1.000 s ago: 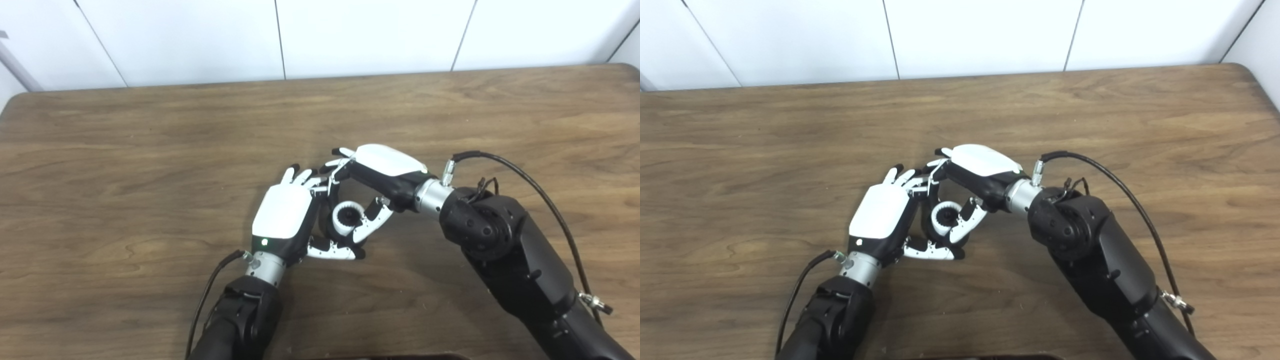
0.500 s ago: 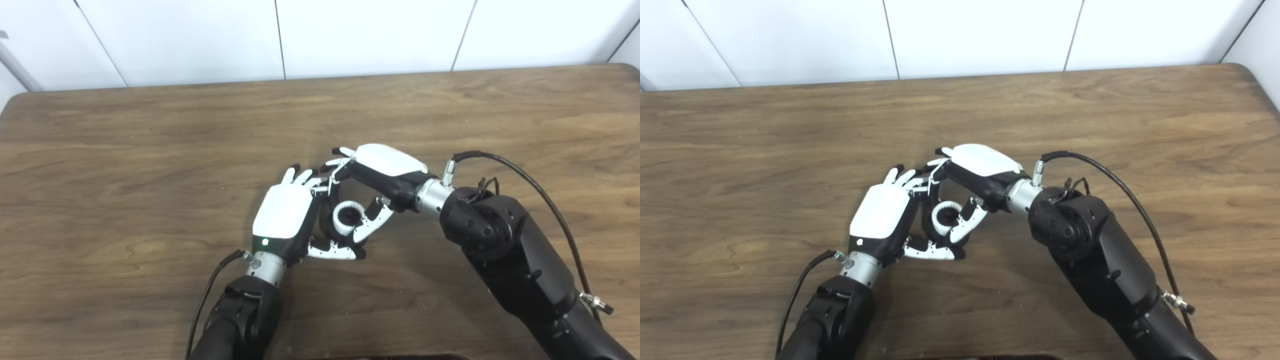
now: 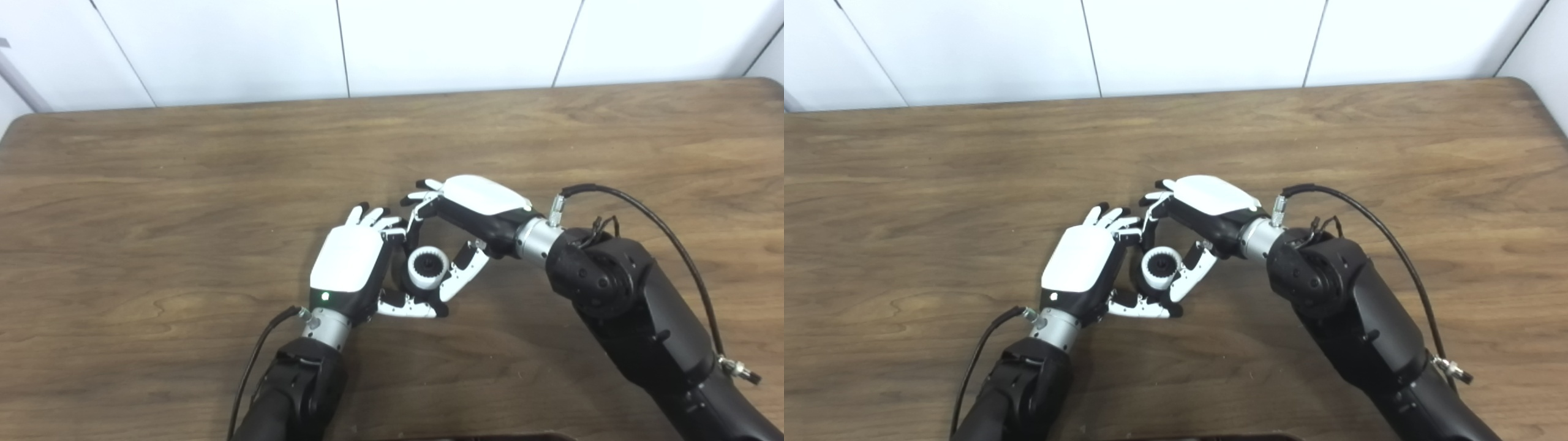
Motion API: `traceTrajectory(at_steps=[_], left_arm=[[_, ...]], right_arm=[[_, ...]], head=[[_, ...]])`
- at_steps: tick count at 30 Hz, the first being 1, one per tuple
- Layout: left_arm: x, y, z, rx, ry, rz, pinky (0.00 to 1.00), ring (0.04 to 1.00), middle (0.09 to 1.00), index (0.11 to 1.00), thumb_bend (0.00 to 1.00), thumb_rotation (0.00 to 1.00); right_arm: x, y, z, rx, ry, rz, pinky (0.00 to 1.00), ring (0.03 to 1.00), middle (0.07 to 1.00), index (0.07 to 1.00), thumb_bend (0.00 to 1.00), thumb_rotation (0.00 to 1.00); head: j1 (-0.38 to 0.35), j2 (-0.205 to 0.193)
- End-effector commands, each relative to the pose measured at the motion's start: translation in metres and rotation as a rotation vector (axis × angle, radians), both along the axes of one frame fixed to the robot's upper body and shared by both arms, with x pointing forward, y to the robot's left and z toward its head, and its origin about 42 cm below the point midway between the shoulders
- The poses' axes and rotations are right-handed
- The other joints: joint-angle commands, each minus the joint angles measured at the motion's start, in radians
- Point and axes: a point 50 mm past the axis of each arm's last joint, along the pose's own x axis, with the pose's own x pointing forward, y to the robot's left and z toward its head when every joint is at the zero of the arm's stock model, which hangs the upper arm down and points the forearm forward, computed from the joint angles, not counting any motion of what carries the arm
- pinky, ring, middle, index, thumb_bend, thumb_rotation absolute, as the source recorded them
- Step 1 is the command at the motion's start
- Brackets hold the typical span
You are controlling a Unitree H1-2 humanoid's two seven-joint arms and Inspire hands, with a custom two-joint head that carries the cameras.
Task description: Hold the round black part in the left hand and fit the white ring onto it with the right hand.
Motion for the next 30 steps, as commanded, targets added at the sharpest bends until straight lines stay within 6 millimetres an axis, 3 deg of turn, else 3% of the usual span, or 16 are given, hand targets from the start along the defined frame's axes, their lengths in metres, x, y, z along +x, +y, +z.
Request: traceTrajectory(at_steps=[1, 14, 30], left_arm=[[0.002, -0.004, -0.002, 0.011, 0.014, -0.023, 0.98, 0.906, 0.809, 0.485, 0.52, 0.05], [0.002, -0.003, -0.002, 0.010, 0.020, -0.022, 0.99, 0.910, 0.810, 0.485, 0.52, 0.05], [0.001, 0.003, -0.004, 0.010, 0.015, -0.021, 0.99, 0.909, 0.811, 0.484, 0.52, 0.05]], right_arm=[[0.005, 0.003, 0.020, 0.007, -0.090, 0.026, 0.98, 1.000, 0.909, 0.646, 1.00, 0.26], [0.007, -0.002, 0.021, 0.035, -0.094, 0.006, 0.97, 1.000, 0.900, 0.613, 1.00, 0.25], [0.013, -0.035, 0.040, 0.055, -0.144, -0.089, 0.93, 0.990, 0.891, 0.597, 1.00, 0.20]], head=[[-0.003, 0.001], [-0.003, 0.000], [-0.023, -0.010]])
